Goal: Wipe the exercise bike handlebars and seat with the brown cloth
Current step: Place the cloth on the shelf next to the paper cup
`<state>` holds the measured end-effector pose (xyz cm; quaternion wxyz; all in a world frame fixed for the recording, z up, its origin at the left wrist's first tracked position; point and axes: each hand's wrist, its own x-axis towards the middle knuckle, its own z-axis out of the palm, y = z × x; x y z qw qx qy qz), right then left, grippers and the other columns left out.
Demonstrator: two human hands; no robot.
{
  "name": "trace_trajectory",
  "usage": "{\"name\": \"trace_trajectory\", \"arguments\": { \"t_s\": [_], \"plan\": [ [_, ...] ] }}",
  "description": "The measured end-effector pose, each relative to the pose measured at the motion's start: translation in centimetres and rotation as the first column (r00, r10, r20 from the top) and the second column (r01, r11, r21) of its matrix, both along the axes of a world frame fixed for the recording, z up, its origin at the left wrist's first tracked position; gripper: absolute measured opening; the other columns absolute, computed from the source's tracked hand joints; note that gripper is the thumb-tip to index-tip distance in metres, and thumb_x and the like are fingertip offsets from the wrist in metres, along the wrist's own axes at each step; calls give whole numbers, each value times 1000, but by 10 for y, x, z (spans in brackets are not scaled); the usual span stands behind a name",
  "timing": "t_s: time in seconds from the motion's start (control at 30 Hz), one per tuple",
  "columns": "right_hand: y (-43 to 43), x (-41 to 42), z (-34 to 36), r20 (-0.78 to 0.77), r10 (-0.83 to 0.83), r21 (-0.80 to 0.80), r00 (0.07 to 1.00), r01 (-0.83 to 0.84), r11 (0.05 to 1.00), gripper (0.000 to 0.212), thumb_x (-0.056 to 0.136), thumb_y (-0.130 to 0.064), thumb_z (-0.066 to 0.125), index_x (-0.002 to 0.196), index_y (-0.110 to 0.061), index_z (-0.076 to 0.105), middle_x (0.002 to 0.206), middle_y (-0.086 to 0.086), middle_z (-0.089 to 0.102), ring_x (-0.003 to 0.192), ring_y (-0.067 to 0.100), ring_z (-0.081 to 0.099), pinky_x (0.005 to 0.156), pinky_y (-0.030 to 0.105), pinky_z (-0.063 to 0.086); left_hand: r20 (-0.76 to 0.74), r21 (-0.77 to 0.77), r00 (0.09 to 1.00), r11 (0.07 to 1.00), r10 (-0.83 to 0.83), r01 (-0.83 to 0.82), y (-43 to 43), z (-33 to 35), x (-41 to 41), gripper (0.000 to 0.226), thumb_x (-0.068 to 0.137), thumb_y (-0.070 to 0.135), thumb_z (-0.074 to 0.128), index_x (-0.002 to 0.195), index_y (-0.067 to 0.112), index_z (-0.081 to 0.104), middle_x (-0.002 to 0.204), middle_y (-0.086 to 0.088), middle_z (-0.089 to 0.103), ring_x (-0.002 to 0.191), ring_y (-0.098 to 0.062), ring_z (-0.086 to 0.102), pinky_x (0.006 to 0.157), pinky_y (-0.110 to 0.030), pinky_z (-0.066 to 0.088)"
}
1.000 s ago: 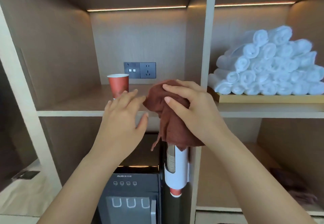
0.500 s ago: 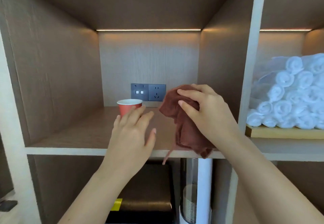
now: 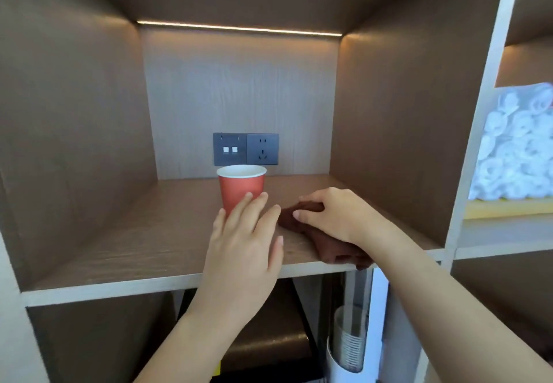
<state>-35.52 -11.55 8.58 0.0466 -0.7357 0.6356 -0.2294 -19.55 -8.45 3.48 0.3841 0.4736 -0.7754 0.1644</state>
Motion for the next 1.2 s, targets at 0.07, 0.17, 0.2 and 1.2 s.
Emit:
{"name": "trace_trajectory", "arguments": {
  "t_s": [0.07,0.17,0.2,1.2],
  "plan": [
    [-4,2,-2,-76,-52,68,996,57,996,55,81,-59,50,131,-36,45,142,-1,43,125,25,44,102,42,36,-6,-17,1000,1000,-15,15,-4,-3,2,39,75,12,70,113,9,62,124,-13,58,120,-32,49,96,-52,23],
    [-4,3,-1,-162,-79,101,984,96,990,66,78,-68,47,136,-42,32,153,-4,21,137,27,25,110,55,18,-20,-23,999,999,-49,48,-9,-5,1,38,78,14,67,115,10,61,127,-11,57,122,-29,47,96,-50,19],
    [-1,1,-1,-126,-72,74,989,81,994,68,77,-67,48,137,-41,30,153,-3,21,138,25,24,111,55,18,-21,-24,998,998,-62,61,-9,-5,1,38,78,15,67,115,10,61,127,-11,57,123,-28,46,97,-49,19],
    [-3,-71,-38,-156,-152,-183,976,122,975,52,91,-53,35,140,-39,25,154,-13,13,139,19,18,110,42,23,61,9,994,996,-94,94,-30,-3,-58,48,89,32,48,134,15,43,146,-9,35,136,-24,26,106,-50,18]
  ]
}}
